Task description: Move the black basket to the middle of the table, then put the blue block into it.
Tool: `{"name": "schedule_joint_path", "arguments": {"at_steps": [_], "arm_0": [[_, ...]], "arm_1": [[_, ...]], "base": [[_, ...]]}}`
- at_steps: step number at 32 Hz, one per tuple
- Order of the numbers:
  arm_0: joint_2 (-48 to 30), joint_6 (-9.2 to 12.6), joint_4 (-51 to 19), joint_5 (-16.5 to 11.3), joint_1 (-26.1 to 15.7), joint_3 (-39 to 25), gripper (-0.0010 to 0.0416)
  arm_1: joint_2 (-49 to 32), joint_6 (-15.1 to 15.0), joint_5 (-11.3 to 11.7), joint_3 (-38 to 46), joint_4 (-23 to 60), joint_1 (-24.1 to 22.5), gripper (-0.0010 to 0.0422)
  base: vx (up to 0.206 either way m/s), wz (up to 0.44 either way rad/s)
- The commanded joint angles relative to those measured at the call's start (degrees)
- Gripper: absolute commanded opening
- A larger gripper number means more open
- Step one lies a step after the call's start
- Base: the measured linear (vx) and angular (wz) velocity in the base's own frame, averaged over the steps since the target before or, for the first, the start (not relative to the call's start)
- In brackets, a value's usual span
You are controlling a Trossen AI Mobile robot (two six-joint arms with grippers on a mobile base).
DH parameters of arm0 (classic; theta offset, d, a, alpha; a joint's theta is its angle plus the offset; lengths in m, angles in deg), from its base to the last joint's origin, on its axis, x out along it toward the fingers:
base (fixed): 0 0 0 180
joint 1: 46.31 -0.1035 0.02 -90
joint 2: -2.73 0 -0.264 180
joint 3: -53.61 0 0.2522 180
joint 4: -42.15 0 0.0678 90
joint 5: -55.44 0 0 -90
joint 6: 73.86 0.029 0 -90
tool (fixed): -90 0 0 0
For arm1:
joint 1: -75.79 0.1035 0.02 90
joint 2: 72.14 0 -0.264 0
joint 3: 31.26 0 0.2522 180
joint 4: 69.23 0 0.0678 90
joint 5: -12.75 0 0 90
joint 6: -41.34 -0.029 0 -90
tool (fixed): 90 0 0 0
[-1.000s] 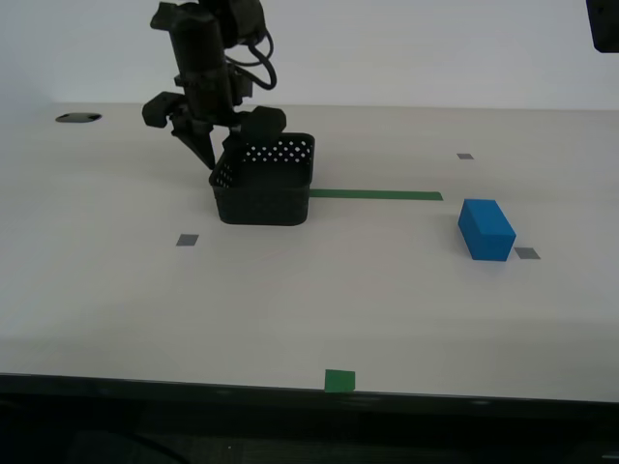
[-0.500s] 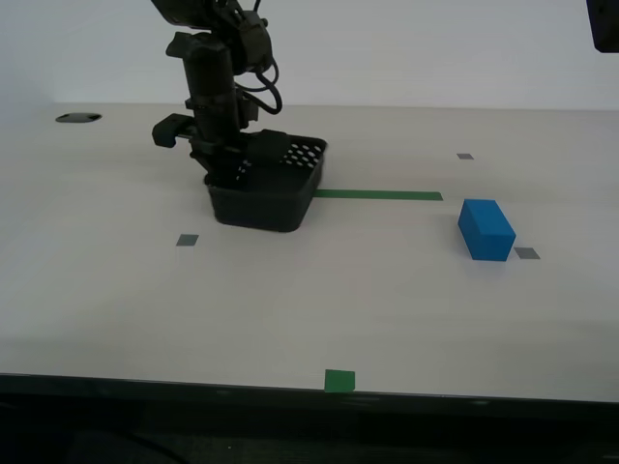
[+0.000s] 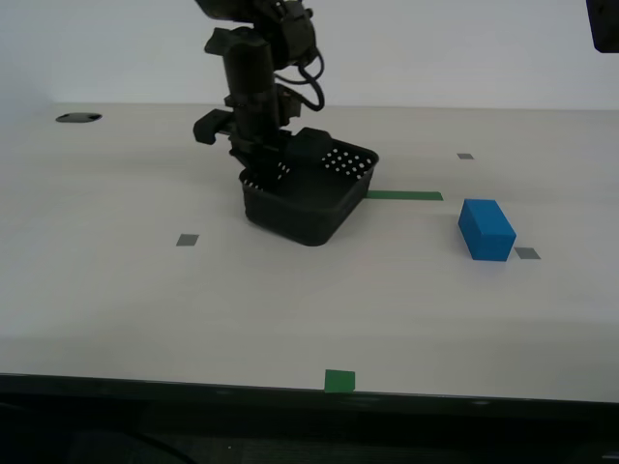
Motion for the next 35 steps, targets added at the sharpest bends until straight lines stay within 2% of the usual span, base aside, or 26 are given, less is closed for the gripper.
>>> {"name": "schedule_joint_path", "arguments": {"at_steps": [1,8,13,20,30,35], "arm_0": [[0.0,0.0,-0.4,-0.1,-0.1,0.0,0.0002],[0.0,0.0,-0.7,-0.1,-0.3,0.0,0.0002],[0.0,0.0,-0.8,-0.1,-0.3,0.0,0.0002],[0.0,0.0,-0.9,-0.1,-0.3,0.0,0.0002],[0.0,0.0,-0.9,-0.1,-0.4,0.0,0.0002],[0.0,0.1,-0.9,-0.1,-0.4,0.0,0.0002]], "arm_1": [[0.1,0.2,-0.3,2.5,-0.2,-1.3,-0.0001],[0.1,0.6,0.0,5.0,-0.6,-1.3,-0.0001],[0.1,1.1,-1.8,5.3,-1.0,-1.8,-0.0001],[0.1,1.8,-2.3,8.7,-1.2,-4.5,-0.0002],[0.1,2.3,-2.1,10.3,-0.8,-4.7,0.0],[0.1,2.3,-3.0,10.3,-0.5,-4.8,0.0]], "base": [[0.0,0.0],[0.0,0.0],[0.0,0.0],[0.0,0.0],[0.0,0.0],[0.0,0.0]]}}
